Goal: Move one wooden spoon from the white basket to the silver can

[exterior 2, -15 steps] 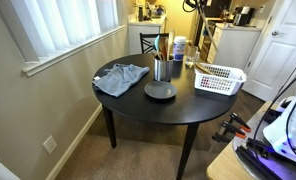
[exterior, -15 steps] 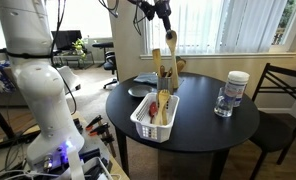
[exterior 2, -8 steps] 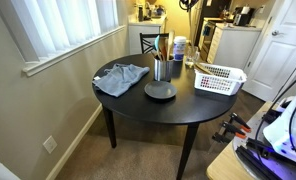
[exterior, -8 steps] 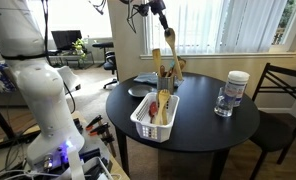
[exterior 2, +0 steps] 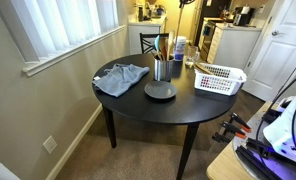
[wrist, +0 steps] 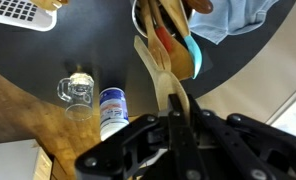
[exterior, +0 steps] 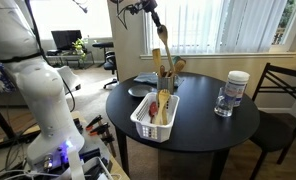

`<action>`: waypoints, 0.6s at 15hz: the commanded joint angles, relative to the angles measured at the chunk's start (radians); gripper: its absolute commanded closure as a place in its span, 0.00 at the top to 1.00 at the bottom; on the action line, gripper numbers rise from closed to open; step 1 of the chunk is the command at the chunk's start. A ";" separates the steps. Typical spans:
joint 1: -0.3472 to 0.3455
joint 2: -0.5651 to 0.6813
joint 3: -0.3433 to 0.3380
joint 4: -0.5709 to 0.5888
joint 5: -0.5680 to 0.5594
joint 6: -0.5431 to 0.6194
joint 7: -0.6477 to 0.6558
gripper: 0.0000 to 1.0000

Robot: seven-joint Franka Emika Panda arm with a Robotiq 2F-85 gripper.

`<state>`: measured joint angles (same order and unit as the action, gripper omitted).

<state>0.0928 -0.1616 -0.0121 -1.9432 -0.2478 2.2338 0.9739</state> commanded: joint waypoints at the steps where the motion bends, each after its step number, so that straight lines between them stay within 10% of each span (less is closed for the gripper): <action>1: -0.025 -0.115 0.028 -0.116 0.101 0.106 -0.076 0.06; 9: -0.053 -0.162 0.029 -0.253 0.265 0.213 -0.151 0.06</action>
<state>0.0768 -0.3024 0.0043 -2.1289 -0.0401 2.3878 0.8772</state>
